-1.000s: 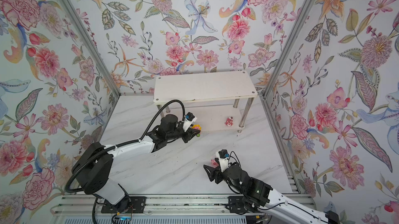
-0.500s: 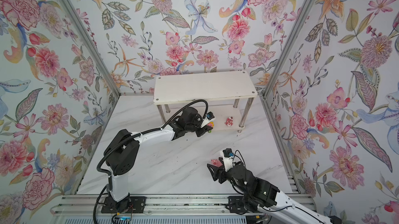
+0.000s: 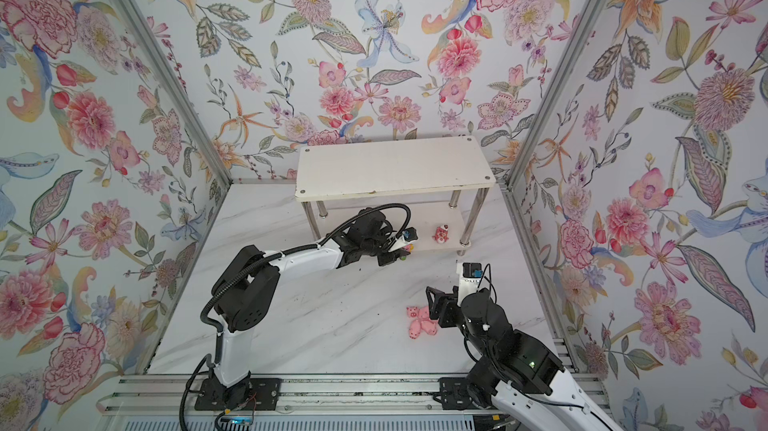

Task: Place and organize the plastic toys onto the shelf
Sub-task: 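Lower the yellow-maned bear onto the lower shelf tier and open the left gripper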

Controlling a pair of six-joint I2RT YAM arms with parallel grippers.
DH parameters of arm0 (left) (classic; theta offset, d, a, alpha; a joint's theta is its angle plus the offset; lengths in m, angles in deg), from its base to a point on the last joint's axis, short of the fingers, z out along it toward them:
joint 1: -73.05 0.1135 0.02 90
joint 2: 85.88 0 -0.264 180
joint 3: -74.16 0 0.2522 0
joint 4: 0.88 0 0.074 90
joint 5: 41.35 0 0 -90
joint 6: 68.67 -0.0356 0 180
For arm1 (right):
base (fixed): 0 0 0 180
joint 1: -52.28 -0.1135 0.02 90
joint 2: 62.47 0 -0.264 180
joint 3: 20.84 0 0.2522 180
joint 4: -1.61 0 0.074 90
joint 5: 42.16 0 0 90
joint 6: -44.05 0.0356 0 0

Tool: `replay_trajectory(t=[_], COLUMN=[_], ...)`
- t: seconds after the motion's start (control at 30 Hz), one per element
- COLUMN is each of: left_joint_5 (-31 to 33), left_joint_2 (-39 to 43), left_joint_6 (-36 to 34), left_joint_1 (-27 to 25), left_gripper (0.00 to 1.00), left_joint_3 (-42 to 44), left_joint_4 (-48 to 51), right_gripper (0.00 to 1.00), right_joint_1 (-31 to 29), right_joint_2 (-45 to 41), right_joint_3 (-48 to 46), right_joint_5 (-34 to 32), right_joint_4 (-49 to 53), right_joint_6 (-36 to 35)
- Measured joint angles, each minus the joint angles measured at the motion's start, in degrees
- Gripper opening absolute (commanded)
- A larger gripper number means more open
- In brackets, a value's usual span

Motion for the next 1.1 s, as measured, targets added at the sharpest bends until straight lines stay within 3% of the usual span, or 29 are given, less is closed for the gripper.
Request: replay_trajectory(t=[0.67,0.87,1.1], left_joint_5=[-4.52,-4.50,-4.50], left_joint_2=[-4.98,-5.05,-5.88], left_joint_6=[2.69,3.34,4.52], left_joint_1=[4.42,4.48,4.48], left_gripper=[0.00,0.28,0.44], left_joint_3=[-5.20,-5.60,-5.86], left_joint_4=[-0.70,-0.70,-1.46], right_gripper=[0.79,0.79,0.80], right_joint_1=[7.63,9.66,11.13], right_joint_2=[0.35,0.57,-0.15], right_joint_3=[-0.66,-1.90,-2.40], right_joint_5=[6.16,8.02,9.64], right_joint_4=[1.03,0.57,0.52], right_joint_6=[0.68,0.48,0.07])
